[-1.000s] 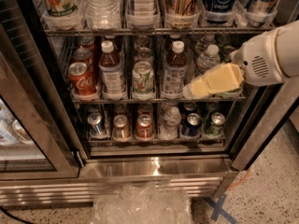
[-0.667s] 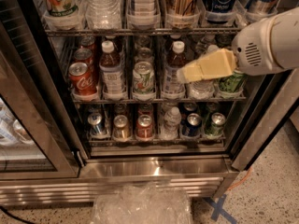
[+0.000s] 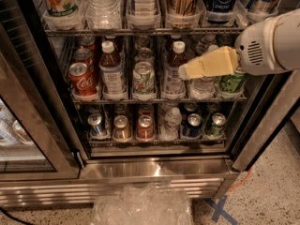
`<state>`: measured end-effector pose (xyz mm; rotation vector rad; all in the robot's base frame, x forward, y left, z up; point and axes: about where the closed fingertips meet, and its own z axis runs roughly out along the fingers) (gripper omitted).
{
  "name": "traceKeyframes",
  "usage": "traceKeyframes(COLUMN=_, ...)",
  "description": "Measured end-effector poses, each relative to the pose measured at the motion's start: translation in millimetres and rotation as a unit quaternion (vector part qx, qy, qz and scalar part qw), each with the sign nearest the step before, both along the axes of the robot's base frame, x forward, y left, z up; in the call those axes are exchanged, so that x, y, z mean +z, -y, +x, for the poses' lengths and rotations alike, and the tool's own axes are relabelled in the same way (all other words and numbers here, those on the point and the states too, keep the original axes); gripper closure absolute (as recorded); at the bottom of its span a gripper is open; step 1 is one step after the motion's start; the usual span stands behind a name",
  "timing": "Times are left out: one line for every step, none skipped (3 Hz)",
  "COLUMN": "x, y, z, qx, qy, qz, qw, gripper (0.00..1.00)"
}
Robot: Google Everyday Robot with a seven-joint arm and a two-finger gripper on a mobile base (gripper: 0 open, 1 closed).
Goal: Pick pepsi can from top shelf of fridge
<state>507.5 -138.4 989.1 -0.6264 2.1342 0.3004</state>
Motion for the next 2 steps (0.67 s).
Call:
traceKeyframes(x=-10.3, y=0.4, z=3.1, qx=-0.043, qy=0.009, qz=0.038, qw=0.9983, gripper=0.0)
traceKeyframes(x=2.7, y=6.4, z=15.5, qx=-0.103, qy=0.057, qz=0.057, qw=0.9914, gripper=0.0)
